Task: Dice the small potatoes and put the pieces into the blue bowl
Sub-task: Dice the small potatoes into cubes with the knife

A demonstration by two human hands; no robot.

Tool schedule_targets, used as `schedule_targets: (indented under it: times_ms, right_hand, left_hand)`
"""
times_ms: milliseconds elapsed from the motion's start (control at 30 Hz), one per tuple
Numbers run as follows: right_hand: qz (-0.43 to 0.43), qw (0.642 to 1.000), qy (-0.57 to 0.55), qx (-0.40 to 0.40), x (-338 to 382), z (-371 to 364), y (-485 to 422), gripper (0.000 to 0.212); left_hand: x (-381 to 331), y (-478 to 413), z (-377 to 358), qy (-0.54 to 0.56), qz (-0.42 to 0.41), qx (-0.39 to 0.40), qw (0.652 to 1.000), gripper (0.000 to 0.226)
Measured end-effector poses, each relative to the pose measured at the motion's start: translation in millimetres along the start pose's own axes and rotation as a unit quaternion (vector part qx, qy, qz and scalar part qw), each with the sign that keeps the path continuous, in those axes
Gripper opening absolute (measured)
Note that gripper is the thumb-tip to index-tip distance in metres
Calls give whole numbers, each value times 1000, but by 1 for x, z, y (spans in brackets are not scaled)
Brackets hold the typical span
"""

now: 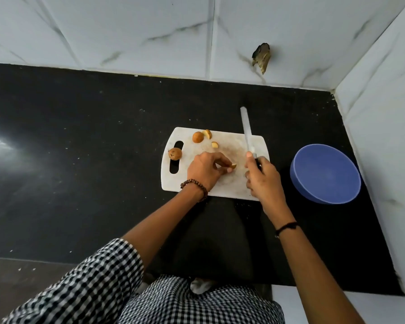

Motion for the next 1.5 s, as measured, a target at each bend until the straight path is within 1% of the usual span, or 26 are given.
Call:
schedule_targets:
  times_ms: [133, 267, 433, 533, 667, 833, 1067, 1200, 1333, 1500]
  right_hand:
    - [-31, 998, 42, 39, -13, -1, 29, 45]
    - [1, 989, 124, 82, -8, -8, 45, 46]
    - [36, 971, 215, 96, -4, -20, 50, 43]
    - [57, 951, 288, 99, 0, -22, 53, 39]
    - [54, 934, 336, 105, 0, -25, 54, 36]
    - [38, 926, 363, 100, 4, -32, 54, 31]
    - [36, 918, 386, 83, 10, -39, 54, 33]
    - [25, 919, 384, 89, 10, -41, 50, 34]
    - [34, 914, 395, 85, 14, -40, 50, 35]
    - [30, 909, 404, 100, 12, -35, 65, 32]
  left_hand:
    - [1, -6, -3, -44, 7, -20, 999, 8]
    - [-2, -5, 0, -70, -9, -39, 997, 10]
    - [-3, -8, 2, -70, -7, -24, 997, 13]
    - [-4, -6, 2, -74, 2, -25, 997, 13]
    - [-7, -8, 0, -81, 24, -16, 996, 12]
    - [-11, -9, 1, -83, 34, -22, 996, 11]
    - [-11, -10, -1, -75, 27, -24, 996, 13]
    - [-11, -10, -2, -77, 24, -26, 996, 12]
    - [-11, -10, -2, -69, 29, -23, 997, 12]
    - [-10, -9, -2, -62, 35, -29, 997, 11]
Point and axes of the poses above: each hand's wrist, its own y-axis away from the middle knuckle, its own z-axis out of the back of the hand, x = y × z, the point moved 8 cm from there along -y, towards the middle knuckle, and after that the axes turned 12 degrees about z, right-handed, at the moved point
